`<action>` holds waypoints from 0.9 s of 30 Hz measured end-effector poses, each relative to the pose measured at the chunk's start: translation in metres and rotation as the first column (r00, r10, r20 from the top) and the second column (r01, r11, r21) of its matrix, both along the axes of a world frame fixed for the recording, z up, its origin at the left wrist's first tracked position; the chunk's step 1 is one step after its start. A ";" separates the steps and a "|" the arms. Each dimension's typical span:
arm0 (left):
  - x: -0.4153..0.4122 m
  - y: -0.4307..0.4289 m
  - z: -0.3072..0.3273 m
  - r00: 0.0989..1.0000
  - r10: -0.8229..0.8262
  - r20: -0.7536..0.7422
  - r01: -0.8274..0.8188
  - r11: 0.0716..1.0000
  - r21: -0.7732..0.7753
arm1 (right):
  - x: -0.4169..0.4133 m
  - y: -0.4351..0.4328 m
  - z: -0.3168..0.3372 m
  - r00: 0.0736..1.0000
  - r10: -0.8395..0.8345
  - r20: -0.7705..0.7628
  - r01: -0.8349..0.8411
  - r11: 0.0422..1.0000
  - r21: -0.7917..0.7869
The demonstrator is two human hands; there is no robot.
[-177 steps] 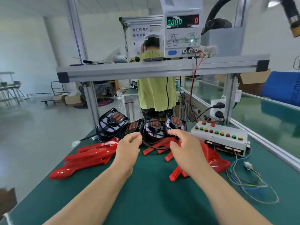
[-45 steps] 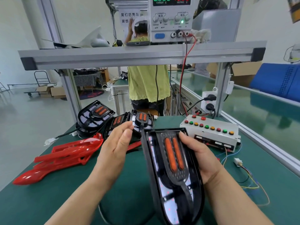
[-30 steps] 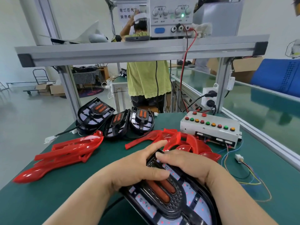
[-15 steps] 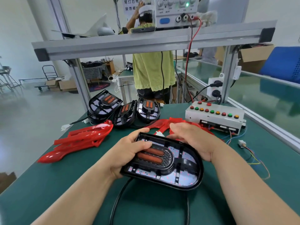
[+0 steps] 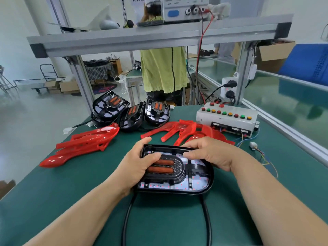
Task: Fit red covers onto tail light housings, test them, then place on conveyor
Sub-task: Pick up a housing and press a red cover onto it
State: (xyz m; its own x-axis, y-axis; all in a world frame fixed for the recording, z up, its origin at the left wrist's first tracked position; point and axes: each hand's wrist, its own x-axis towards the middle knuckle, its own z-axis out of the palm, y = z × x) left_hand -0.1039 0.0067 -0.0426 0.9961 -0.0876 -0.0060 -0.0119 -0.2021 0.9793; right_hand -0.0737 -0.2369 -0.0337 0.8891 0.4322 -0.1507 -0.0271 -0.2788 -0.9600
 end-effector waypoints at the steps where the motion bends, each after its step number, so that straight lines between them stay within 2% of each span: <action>1: 0.002 0.001 0.001 1.000 -0.009 -0.009 0.009 1.000 -0.007 | 0.000 -0.001 -0.004 1.000 -0.030 -0.001 0.030 0.999 0.022; 7: 0.010 0.005 0.016 0.996 0.078 0.033 -0.078 0.997 0.006 | 0.000 -0.009 -0.011 0.988 -0.065 -0.139 0.095 0.970 0.223; 10: -0.005 0.009 0.025 0.935 0.220 0.278 -0.291 0.924 0.247 | 0.000 -0.009 -0.012 0.986 -0.086 -0.141 0.118 0.965 0.235; 11: -0.015 0.013 0.029 0.908 0.205 0.364 -0.339 0.872 0.354 | 0.000 -0.009 -0.013 0.986 -0.079 -0.146 0.112 0.965 0.239; 12: -0.027 0.018 0.032 0.913 0.142 0.383 -0.328 0.813 0.481 | 0.000 -0.009 -0.013 0.986 -0.068 -0.153 0.105 0.964 0.246; 13: -0.037 0.023 0.036 0.951 0.054 0.305 -0.243 0.743 0.624 | 0.000 -0.010 -0.013 0.986 -0.061 -0.157 0.099 0.963 0.251; 15: -0.055 0.033 0.043 0.997 -0.061 -0.045 0.071 0.541 0.838 | 0.001 -0.010 -0.013 0.986 -0.061 -0.152 0.098 0.962 0.253; 16: -0.061 0.038 0.046 0.976 -0.070 -0.206 0.215 0.435 0.874 | 0.001 -0.010 -0.013 0.987 -0.063 -0.147 0.099 0.962 0.253; 17: -0.064 0.041 0.048 0.950 -0.066 -0.305 0.308 0.358 0.881 | 0.001 -0.011 -0.013 0.987 -0.064 -0.144 0.100 0.963 0.252; 18: -0.064 0.043 0.050 0.935 -0.064 -0.350 0.351 0.322 0.879 | 0.001 -0.011 -0.013 0.987 -0.065 -0.146 0.101 0.962 0.253; 20: -0.059 0.045 0.050 0.932 -0.087 -0.353 0.362 0.311 0.879 | 0.001 -0.012 -0.013 0.987 -0.065 -0.148 0.102 0.962 0.252; 23: -0.037 0.052 0.052 0.977 -0.090 -0.192 0.211 0.321 0.923 | 0.002 -0.016 -0.012 0.986 -0.081 -0.143 0.116 0.960 0.254; 25: -0.013 0.057 0.054 0.999 -0.033 0.013 0.000 0.364 0.931 | 0.002 -0.019 -0.013 0.985 -0.063 -0.163 0.108 0.951 0.288; 27: 0.013 0.057 0.053 0.978 -0.013 0.210 -0.192 0.358 0.914 | 0.003 -0.018 -0.014 0.982 -0.037 -0.186 0.097 0.940 0.327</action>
State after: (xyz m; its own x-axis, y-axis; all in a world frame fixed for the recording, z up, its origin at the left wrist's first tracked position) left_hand -0.0910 0.0639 0.0106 0.9911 -0.0385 0.1271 -0.0580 -0.9865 0.1531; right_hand -0.0711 -0.2553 -0.0475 0.8903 0.4248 -0.1638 -0.2102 0.0643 -0.9756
